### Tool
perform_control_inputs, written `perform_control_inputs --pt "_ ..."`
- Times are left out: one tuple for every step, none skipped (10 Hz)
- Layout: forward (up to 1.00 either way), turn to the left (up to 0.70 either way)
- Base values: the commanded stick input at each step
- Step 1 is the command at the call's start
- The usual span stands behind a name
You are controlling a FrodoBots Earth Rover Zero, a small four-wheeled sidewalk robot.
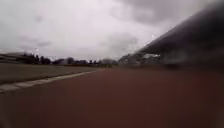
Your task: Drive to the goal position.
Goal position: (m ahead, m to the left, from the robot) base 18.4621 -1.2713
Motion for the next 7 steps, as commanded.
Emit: perform_control_inputs --pt "1.0 0.0" --pt "1.0 0.0" --pt "1.0 0.0" --pt "1.0 0.0" --pt "1.0 0.0" --pt "1.0 0.0" --pt "1.0 0.0"
